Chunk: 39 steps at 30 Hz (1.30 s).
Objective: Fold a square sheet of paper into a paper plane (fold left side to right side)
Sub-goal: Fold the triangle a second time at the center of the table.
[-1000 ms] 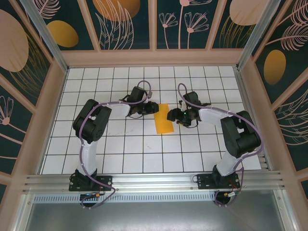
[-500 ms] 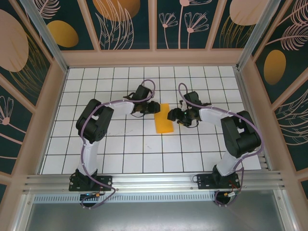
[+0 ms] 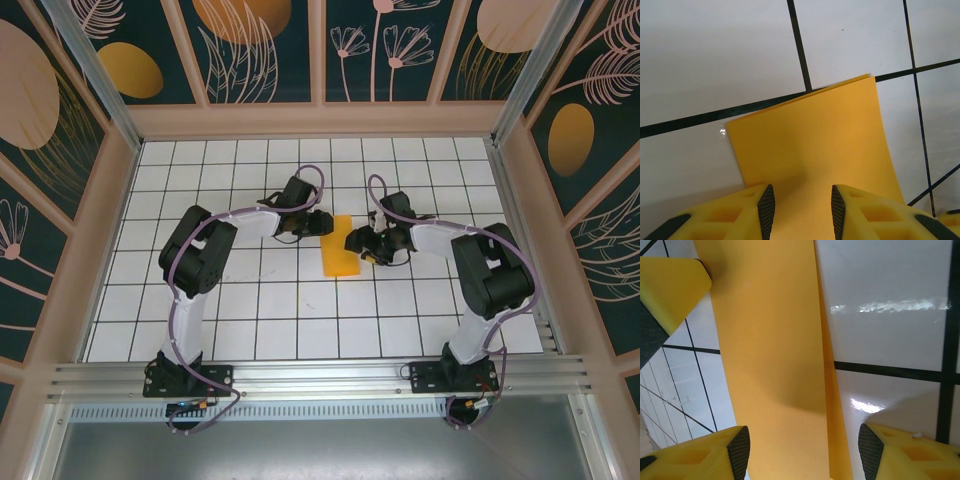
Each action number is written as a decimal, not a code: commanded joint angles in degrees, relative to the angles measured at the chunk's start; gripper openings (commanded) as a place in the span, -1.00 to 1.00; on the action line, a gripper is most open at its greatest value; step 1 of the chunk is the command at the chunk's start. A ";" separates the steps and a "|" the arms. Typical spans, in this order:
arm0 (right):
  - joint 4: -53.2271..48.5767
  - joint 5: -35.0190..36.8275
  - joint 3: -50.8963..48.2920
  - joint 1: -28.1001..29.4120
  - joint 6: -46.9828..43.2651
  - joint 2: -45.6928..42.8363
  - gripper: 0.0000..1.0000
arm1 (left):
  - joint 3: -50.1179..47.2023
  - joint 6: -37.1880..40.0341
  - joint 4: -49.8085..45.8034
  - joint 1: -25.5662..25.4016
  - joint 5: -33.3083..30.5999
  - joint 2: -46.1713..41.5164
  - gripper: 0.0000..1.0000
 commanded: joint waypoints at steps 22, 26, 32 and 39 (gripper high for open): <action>9.24 -9.97 0.52 -0.37 7.56 -1.29 0.13 | -8.45 7.03 2.15 -0.29 -4.68 -15.35 0.09; 10.66 -11.18 0.25 -0.53 9.19 -1.29 0.13 | -21.40 8.58 11.06 -0.88 -5.60 -28.74 0.09; 10.40 -11.11 1.15 -0.44 10.06 -1.80 0.12 | -34.84 11.31 17.20 -7.89 -11.23 -40.75 0.10; 10.79 -10.60 1.95 -0.34 11.90 -2.77 0.11 | -38.77 11.44 20.99 -20.43 -21.81 -41.04 0.11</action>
